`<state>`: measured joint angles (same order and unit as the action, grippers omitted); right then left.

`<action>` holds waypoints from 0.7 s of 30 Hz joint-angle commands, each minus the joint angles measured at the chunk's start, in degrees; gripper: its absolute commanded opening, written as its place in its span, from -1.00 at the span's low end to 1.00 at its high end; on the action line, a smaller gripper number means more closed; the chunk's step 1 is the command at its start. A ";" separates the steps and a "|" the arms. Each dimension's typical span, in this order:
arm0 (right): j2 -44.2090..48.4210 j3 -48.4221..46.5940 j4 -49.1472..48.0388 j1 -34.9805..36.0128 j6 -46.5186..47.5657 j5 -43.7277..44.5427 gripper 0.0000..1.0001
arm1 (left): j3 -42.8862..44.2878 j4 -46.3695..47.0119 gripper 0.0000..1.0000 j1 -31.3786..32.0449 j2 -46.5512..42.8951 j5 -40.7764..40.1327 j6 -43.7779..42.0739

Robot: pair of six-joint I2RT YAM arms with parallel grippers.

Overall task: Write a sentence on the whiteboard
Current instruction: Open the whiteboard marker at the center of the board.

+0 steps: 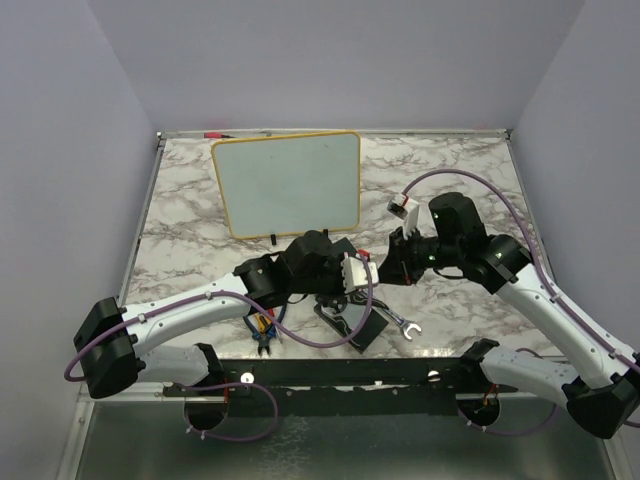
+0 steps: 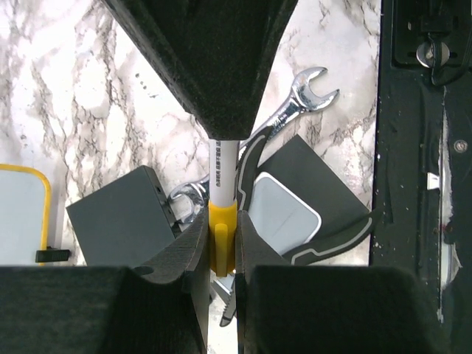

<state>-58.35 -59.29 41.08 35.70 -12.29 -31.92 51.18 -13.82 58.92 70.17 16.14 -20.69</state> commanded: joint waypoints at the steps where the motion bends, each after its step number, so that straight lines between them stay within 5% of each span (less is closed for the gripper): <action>1: 1.79 -5.05 7.29 0.45 1.84 1.05 -0.99 | -2.55 -5.38 -1.00 -1.21 0.76 -7.55 0.39; 21: 5.40 -12.00 15.52 0.42 2.37 7.13 -0.99 | -3.63 -4.17 -1.00 -1.34 1.19 -8.67 0.25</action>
<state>-57.19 -67.37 50.13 36.01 -10.39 -25.34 50.94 -6.26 59.66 70.17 15.81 -21.52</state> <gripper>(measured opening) 0.095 0.137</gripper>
